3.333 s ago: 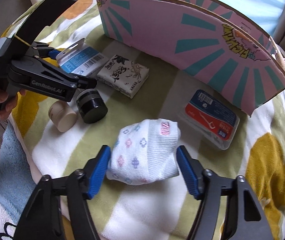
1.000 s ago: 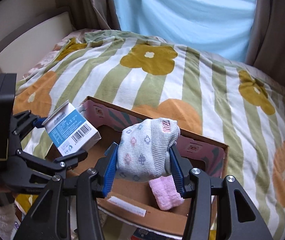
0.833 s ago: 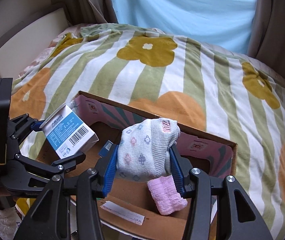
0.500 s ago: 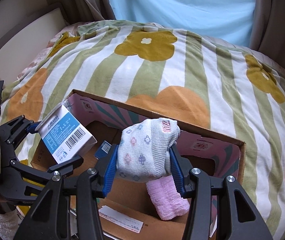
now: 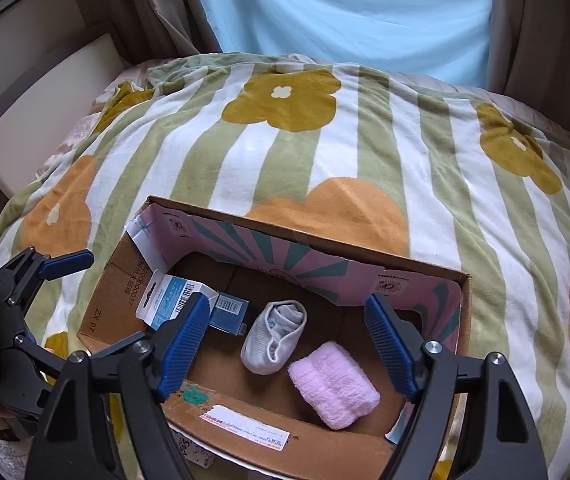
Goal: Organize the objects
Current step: 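Carry the package and sock into the pink box and open both grippers, then withdraw both grippers and move toward the black jar and floss box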
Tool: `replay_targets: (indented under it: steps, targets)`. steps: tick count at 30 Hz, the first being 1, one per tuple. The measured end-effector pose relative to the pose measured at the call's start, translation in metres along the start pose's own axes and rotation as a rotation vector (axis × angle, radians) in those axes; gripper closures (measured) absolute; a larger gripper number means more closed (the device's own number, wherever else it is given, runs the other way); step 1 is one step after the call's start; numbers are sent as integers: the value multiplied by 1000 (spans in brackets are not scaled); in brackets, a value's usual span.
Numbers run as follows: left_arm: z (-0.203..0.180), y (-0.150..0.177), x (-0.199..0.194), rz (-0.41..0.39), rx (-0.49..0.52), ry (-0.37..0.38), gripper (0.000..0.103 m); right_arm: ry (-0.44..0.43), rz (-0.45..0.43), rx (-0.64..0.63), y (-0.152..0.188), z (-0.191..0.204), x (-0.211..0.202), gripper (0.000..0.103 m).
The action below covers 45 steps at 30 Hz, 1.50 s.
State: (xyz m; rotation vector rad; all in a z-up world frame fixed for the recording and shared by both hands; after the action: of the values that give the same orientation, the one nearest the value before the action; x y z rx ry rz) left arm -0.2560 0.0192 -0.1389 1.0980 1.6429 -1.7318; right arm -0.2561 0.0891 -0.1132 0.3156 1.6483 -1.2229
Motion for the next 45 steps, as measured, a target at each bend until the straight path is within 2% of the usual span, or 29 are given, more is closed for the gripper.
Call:
replay_targets:
  steps: [9,15,20,28,30,34,37,39,40,45]
  targets:
    - [-1,4,-35,-45,10,-13,0,25,-26,-8,4,6,-27,27]
    - [-4,16,-72,-83,-9,-7,0,60,-70,-2,12,4,-63,27]
    - [-11,37,-99,-115,-5,7,0,83,-117,-15,27,6,-96,27]
    - [-15,81,-121,-154,-15,-21,0,113,-183,4,64,10,-132,27]
    - [-18,94,-122,-156,-18,-15,0,125,-185,12,75,9,-133,27]
    - [-30,121,-116,-151,-3,-21,0,95,-138,40,105,12,-115,27]
    - [-44,148,-104,-131,0,6,0,90,-106,57,130,13,-98,27]
    - [-52,163,-95,-118,-8,31,0,94,-92,66,143,13,-87,16]
    - [-55,170,-90,-113,-8,36,0,97,-86,70,150,12,-81,3]
    - [-65,197,-64,-81,-4,38,0,116,-63,78,175,12,-54,0]
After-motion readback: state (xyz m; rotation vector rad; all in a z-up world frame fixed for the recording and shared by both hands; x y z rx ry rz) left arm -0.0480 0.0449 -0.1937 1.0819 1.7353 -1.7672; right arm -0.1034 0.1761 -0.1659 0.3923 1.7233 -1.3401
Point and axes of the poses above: each gripper's, at about its wrist camera, not at the fingertips, and x roughly the way its jaws point, z to its left, y to its underside, the point moved 8 cm from there along x, roughly the way its jaws point, and after that the axes turned 6 degrees about -x, right-handed, at the moved point
